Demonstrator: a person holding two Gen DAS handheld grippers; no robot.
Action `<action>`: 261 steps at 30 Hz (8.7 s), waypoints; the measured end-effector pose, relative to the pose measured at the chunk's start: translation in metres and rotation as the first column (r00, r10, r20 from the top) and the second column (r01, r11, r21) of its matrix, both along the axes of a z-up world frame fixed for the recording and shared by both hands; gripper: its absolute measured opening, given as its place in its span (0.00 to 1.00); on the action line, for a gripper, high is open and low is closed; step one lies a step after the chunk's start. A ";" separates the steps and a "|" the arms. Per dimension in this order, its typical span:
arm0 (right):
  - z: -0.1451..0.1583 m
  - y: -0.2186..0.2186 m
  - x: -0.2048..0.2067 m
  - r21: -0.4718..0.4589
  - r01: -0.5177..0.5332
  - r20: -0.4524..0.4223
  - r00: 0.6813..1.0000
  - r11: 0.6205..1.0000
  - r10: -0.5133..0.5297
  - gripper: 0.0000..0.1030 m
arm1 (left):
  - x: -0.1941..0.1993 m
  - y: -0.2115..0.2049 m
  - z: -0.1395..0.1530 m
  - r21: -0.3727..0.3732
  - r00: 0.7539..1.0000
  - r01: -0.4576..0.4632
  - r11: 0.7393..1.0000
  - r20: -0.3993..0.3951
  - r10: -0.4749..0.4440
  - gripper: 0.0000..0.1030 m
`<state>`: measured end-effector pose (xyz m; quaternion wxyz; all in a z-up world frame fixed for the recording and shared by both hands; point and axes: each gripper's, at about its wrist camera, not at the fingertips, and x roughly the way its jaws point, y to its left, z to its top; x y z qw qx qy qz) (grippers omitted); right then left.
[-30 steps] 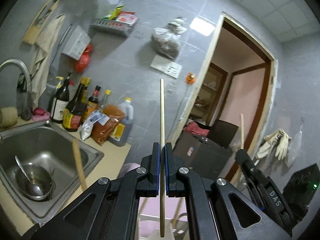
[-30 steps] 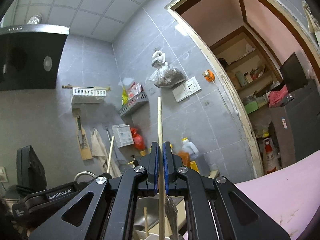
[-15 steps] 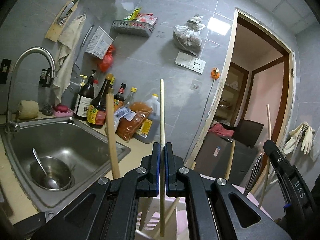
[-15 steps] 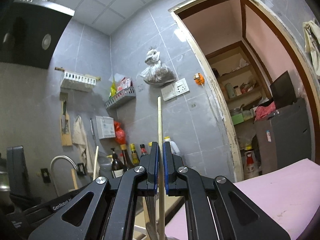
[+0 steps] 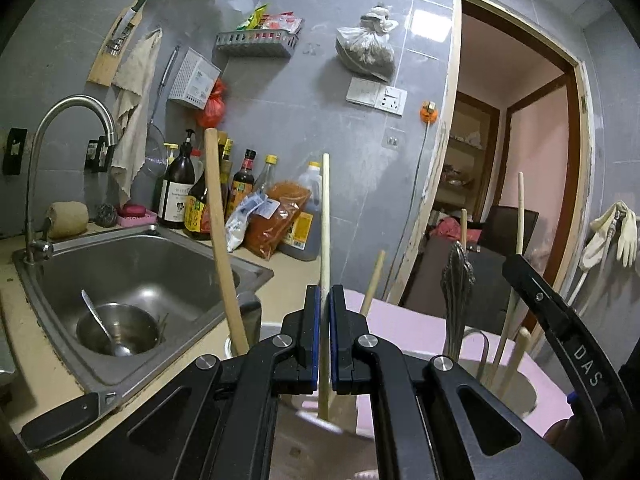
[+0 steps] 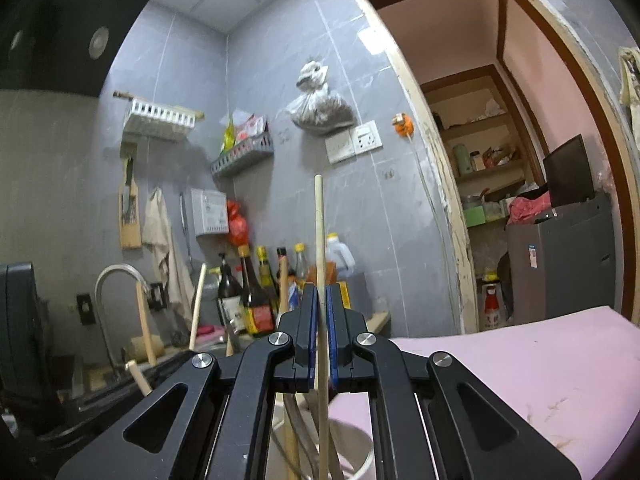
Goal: Organize utensils
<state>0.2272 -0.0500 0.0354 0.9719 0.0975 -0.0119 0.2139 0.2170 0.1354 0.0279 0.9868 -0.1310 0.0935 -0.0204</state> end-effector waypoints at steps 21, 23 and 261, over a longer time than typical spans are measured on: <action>0.006 -0.032 -0.023 -0.037 -0.029 -0.116 0.993 0.999 0.025 0.17 | -0.033 0.000 0.011 -0.080 0.987 0.053 0.995 -0.150 -0.065 0.28; 0.008 -0.038 -0.027 -0.032 -0.026 -0.116 0.993 0.999 0.022 0.18 | -0.037 -0.003 0.012 -0.070 0.985 0.050 0.996 -0.160 -0.061 0.32; -0.031 -0.105 -0.255 -0.291 0.381 -0.200 0.873 0.878 -0.446 1.00 | -0.225 -0.053 -0.033 0.206 0.990 0.048 0.977 -0.137 -0.020 0.98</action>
